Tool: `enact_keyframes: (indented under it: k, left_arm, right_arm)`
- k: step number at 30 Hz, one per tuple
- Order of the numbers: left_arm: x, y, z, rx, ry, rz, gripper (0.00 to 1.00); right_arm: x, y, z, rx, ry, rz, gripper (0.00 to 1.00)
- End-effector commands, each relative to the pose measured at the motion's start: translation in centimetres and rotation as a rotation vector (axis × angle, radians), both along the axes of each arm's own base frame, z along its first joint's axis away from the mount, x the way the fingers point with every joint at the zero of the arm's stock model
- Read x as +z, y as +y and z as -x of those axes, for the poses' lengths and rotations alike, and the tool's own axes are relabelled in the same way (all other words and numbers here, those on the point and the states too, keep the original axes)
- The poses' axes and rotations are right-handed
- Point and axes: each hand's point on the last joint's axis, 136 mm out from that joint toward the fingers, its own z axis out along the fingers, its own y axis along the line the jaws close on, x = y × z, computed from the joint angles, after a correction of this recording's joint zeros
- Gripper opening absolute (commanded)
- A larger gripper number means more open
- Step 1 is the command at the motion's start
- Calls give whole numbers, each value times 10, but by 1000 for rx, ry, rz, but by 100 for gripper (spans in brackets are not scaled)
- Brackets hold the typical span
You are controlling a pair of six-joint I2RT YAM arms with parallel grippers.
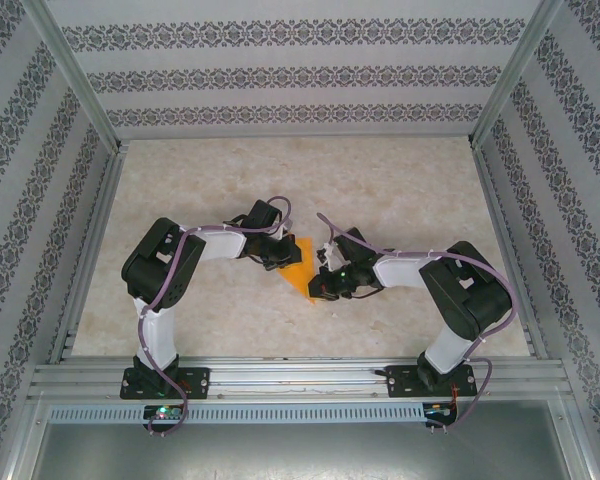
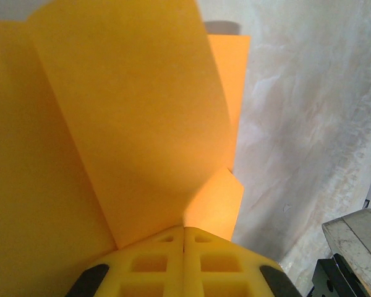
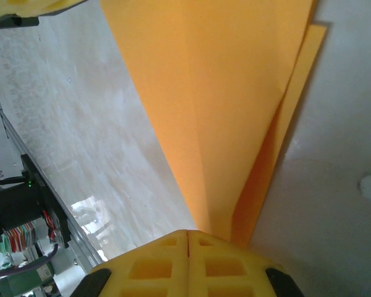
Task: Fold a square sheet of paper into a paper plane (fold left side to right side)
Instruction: Fourth fold the wing at the center of the table.
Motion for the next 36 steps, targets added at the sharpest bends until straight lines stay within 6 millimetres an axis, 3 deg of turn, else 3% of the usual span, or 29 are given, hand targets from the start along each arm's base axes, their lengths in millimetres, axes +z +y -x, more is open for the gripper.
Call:
enact_keyframes:
  k: [1, 36]
  left_arm:
    - [-42, 27, 20, 28, 109, -142, 0]
    - [-47, 29, 21, 35, 117, -152, 0]
  right_arm:
    - [-13, -5, 10, 6, 26, 43, 0]
    - [-34, -16, 31, 17, 95, 109, 0]
